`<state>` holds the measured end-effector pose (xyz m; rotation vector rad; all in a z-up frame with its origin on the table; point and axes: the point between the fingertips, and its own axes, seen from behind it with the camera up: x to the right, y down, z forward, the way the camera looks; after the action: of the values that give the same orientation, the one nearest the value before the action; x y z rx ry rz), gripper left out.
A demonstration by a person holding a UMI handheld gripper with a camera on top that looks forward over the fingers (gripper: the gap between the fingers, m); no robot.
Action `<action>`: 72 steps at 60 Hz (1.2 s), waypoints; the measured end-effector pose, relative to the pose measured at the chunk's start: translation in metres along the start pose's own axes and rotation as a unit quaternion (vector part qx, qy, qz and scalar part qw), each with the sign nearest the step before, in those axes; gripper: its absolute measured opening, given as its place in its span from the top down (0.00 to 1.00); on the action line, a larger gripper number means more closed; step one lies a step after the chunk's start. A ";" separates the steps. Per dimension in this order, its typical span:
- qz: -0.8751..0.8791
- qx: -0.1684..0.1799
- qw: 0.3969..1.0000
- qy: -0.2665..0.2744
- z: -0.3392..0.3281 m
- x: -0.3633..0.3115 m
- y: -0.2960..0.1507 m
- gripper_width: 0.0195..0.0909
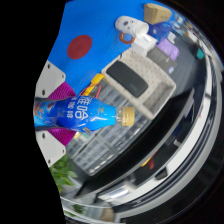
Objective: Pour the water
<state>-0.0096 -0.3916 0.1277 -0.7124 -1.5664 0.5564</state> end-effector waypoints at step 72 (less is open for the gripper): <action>-0.546 0.101 0.831 0.027 0.049 -0.129 -0.181 0.82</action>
<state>-0.0750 -0.6072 0.1610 0.3802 -1.5472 -0.1711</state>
